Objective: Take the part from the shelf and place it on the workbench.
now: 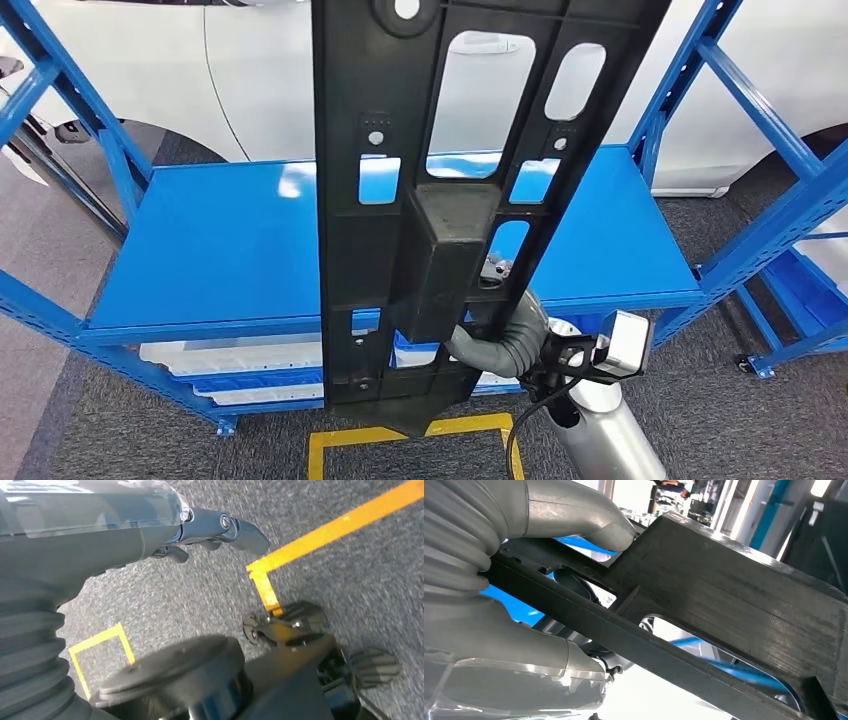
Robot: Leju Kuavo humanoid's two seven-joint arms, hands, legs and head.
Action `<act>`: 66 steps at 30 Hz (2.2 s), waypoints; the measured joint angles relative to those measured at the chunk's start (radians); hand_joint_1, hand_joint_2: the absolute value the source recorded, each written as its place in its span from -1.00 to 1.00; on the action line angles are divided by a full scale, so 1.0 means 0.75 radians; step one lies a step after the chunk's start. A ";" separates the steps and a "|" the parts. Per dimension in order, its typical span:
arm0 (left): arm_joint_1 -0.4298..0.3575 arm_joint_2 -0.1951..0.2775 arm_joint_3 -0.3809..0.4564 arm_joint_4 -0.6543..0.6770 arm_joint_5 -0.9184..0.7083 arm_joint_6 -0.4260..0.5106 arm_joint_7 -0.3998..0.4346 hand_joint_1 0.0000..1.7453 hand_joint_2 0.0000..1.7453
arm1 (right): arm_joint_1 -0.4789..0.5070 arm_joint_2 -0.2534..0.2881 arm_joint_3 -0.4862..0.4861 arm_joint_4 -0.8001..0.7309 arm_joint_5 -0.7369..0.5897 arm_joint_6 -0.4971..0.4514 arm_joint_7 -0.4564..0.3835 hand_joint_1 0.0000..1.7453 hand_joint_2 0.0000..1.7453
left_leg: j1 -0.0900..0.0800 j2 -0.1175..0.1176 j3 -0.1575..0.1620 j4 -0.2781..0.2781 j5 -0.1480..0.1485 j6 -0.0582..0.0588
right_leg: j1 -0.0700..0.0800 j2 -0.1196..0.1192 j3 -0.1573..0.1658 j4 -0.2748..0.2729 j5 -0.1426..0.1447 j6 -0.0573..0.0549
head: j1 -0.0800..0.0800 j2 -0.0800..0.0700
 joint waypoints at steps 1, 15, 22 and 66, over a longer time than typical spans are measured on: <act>0.001 0.000 0.000 0.000 0.000 0.000 0.001 -1.00 1.00 | -0.004 0.000 0.000 -0.011 -0.005 -0.001 0.009 0.96 1.00 | 0.003 0.002 -0.009 0.002 0.011 0.009 | -0.001 0.001 -0.005 0.001 0.002 0.007 | 0.000 0.000; -0.004 -0.003 0.001 0.000 0.008 0.002 -0.004 -1.00 1.00 | -0.021 -0.009 0.002 -0.037 -0.005 -0.010 -0.011 0.96 1.00 | 0.000 0.014 -0.172 0.028 0.146 0.011 | 0.011 0.009 0.174 -0.016 -0.160 -0.013 | 0.000 0.000; -0.005 -0.001 0.001 0.000 0.008 0.002 -0.006 -1.00 1.00 | -0.029 -0.010 0.006 -0.037 -0.006 -0.011 -0.013 0.96 1.00 | 0.014 0.011 -0.269 0.340 -0.091 -0.043 | -0.002 -0.002 0.101 -0.045 -0.074 -0.048 | 0.000 0.000; -0.013 0.008 0.002 0.001 -0.015 0.006 0.002 -1.00 1.00 | 0.031 -0.014 -0.028 -0.072 0.014 -0.008 -0.008 0.96 1.00 | 0.011 0.021 -0.077 -0.007 0.081 0.037 | -0.011 0.007 -0.075 0.177 -0.177 0.027 | 0.000 0.000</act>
